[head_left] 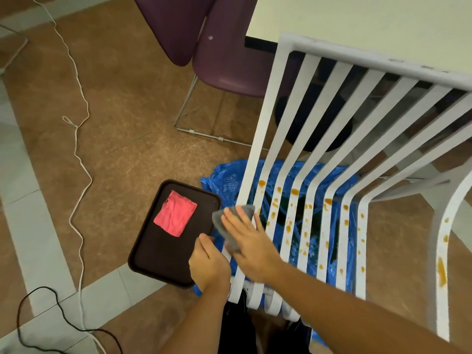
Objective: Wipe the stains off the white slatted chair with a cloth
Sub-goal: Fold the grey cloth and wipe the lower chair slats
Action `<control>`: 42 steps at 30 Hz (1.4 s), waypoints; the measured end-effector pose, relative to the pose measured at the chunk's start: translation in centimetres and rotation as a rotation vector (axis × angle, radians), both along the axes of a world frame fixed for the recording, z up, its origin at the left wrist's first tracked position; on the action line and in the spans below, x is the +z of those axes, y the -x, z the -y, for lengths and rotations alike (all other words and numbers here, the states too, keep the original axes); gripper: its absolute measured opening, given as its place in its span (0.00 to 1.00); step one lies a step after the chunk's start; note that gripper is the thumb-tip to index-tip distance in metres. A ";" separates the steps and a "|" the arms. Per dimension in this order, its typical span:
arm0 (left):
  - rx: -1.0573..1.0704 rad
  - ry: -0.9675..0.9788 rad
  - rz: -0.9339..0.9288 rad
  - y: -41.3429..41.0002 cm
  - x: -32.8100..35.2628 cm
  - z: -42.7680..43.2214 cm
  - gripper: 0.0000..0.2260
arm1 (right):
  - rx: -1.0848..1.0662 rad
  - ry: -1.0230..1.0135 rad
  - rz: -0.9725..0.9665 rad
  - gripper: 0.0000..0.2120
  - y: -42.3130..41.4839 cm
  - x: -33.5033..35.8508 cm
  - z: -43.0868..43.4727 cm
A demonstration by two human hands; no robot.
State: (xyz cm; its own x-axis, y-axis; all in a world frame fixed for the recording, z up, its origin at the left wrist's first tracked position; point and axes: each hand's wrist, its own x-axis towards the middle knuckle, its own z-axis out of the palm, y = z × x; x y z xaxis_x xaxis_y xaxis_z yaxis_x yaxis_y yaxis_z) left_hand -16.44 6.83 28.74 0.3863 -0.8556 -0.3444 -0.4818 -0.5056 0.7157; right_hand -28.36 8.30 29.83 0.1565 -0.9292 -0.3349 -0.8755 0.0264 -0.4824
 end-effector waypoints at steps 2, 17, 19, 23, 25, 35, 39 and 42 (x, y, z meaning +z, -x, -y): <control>0.047 0.018 -0.019 -0.2 -0.2 -0.2 0.28 | 0.020 -0.001 0.035 0.31 -1.3 -0.8 -2.1; 0.053 0.119 -0.035 0.0 0.3 -0.5 0.25 | 0.136 0.136 -0.105 0.28 2.9 -1.0 -1.5; 0.039 0.123 -0.063 -0.2 0.2 -0.4 0.26 | 0.297 0.185 -0.078 0.28 2.1 -1.4 -3.9; 0.007 0.077 -0.112 -0.6 -0.5 -0.4 0.27 | 0.431 0.253 -0.064 0.28 3.3 -1.7 -3.8; -0.014 0.063 -0.110 -0.6 -0.7 -0.4 0.29 | 0.460 0.261 -0.092 0.31 5.1 -1.6 -1.2; -0.299 0.168 0.048 -0.4 -0.6 -1.3 0.20 | -0.095 0.204 -0.163 0.34 7.3 0.1 8.3; -0.271 0.162 0.006 -0.4 -0.7 -1.2 0.24 | -0.036 0.145 -0.010 0.37 2.6 -1.3 1.4; -0.264 0.146 -0.020 -0.4 -0.7 -0.8 0.26 | 0.034 0.132 0.118 0.33 -0.1 -1.5 -3.1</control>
